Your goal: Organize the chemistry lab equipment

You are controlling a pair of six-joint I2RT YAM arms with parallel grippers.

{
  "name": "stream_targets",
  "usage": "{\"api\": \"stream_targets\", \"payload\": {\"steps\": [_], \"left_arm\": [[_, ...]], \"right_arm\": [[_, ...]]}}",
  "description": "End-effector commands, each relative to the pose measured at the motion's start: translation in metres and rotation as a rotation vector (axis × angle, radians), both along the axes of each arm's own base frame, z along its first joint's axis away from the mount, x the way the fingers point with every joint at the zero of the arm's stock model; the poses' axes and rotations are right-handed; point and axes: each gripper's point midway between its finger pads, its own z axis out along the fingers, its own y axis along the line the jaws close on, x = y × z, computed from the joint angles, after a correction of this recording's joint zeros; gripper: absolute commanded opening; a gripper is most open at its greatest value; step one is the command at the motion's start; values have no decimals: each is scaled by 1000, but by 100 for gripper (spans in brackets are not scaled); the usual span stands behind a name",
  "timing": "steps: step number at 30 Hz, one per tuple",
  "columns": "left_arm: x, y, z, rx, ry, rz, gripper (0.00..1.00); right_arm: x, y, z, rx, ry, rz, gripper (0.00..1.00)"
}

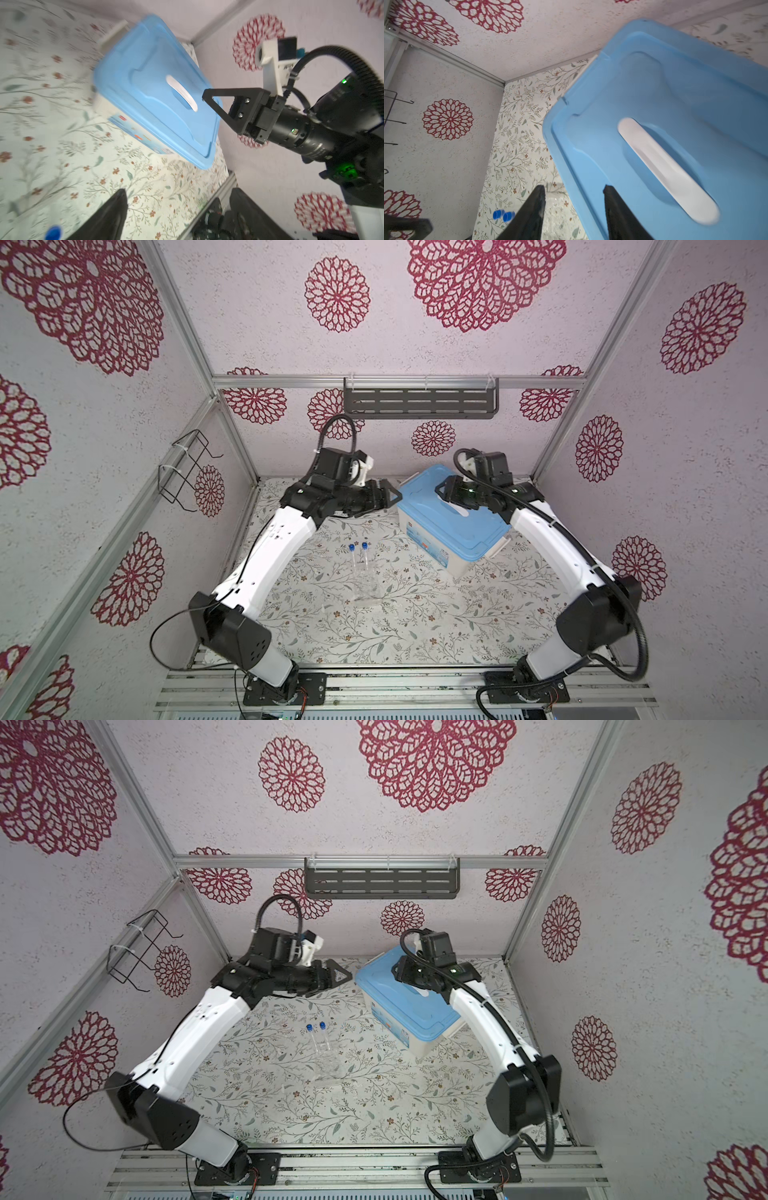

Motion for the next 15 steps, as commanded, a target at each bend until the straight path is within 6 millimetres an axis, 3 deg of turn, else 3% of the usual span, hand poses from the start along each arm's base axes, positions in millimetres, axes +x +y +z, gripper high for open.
{"api": "stream_targets", "payload": {"steps": [1,4,7,12,15], "left_arm": [[12,54,-28,39,79,220,80],[10,79,-30,18,81,292,81],[8,97,-28,31,86,334,81],[7,112,-23,48,77,361,82],[16,103,-14,-21,35,313,83]], "right_arm": [[35,38,31,38,-167,78,50],[59,63,21,30,-171,97,50],[67,86,4,41,-150,126,50],[46,105,-23,45,-91,208,49],[24,104,-27,76,-49,225,48]]}}
